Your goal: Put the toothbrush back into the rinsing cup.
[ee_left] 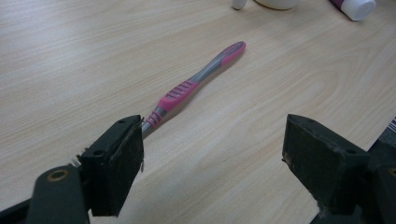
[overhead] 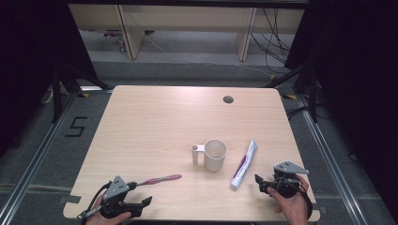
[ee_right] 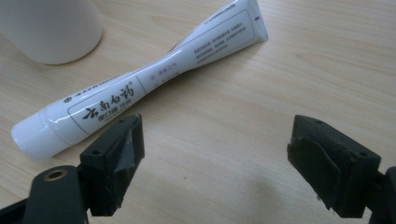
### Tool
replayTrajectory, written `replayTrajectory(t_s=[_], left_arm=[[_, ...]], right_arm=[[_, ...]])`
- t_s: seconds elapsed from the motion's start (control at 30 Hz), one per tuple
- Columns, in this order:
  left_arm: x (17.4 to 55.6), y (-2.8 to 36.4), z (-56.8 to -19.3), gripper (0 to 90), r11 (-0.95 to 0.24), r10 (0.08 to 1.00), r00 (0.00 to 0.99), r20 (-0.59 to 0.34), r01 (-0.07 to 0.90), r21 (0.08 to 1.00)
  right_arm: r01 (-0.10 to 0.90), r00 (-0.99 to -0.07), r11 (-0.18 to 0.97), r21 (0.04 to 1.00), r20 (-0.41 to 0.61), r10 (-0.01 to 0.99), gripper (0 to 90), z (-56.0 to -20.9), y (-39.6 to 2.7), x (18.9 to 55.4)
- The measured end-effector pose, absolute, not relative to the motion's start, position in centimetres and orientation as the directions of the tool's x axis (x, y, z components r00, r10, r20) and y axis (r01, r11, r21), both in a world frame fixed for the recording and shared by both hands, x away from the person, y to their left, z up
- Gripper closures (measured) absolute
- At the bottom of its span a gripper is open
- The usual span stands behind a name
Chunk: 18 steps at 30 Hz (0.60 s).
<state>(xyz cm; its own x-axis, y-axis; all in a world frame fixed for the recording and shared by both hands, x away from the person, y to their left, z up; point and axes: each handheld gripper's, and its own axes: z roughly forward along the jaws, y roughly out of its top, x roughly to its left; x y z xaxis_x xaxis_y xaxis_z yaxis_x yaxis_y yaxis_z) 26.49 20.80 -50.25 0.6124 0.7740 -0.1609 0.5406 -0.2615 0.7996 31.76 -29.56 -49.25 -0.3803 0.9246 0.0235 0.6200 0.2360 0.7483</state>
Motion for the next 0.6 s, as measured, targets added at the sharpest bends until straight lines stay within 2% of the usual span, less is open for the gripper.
replayTrajectory(t_s=[0.13,0.17,0.3,0.43,0.47,0.5,0.53,0.57,0.6], left_arm=[[26.52,20.78,-50.26,20.7,-0.262,0.775,0.611,-0.161,0.542,0.798],[26.5,20.76,-50.29,20.9,-0.259,0.777,0.608,-0.163,0.545,0.797],[26.5,20.73,-50.35,26.9,-0.258,0.774,0.61,-0.169,0.548,0.795],[26.5,20.79,-50.39,40.1,-0.281,0.765,0.624,-0.161,0.548,0.788],[26.55,20.98,-50.36,40.1,-0.315,0.755,0.641,-0.14,0.542,0.779],[26.47,20.74,-50.47,49.2,-0.291,0.759,0.632,-0.153,0.54,0.789],[26.46,20.85,-50.41,56.0,-0.321,0.753,0.645,-0.13,0.532,0.784],[26.48,20.62,-50.54,62.2,-0.302,0.758,0.638,-0.137,0.529,0.793],[26.56,20.77,-50.49,66.6,-0.332,0.755,0.645,-0.118,0.53,0.78]], right_arm=[[0.641,-0.367,0.207,0.739,0.058,0.928,19.7,-49.29,-29.25,31.61],[0.626,-0.381,0.235,0.744,0.029,0.924,19.7,-49.29,-29.44,31.71],[0.622,-0.391,0.232,0.748,0.04,0.92,19.9,-49.33,-29.5,31.79],[0.62,-0.391,0.235,0.749,0.035,0.92,20.2,-49.33,-29.48,31.8],[0.613,-0.399,0.246,0.751,0.025,0.917,20.4,-49.42,-29.52,31.85],[0.62,-0.394,0.234,0.749,0.039,0.918,20.7,-49.36,-29.45,31.8],[0.617,-0.397,0.236,0.751,0.038,0.917,20.8,-49.36,-29.45,31.8],[0.618,-0.397,0.235,0.75,0.04,0.917,20.9,-49.34,-29.42,31.82],[0.623,-0.394,0.231,0.747,0.045,0.918,21.1,-49.32,-29.37,31.79]])
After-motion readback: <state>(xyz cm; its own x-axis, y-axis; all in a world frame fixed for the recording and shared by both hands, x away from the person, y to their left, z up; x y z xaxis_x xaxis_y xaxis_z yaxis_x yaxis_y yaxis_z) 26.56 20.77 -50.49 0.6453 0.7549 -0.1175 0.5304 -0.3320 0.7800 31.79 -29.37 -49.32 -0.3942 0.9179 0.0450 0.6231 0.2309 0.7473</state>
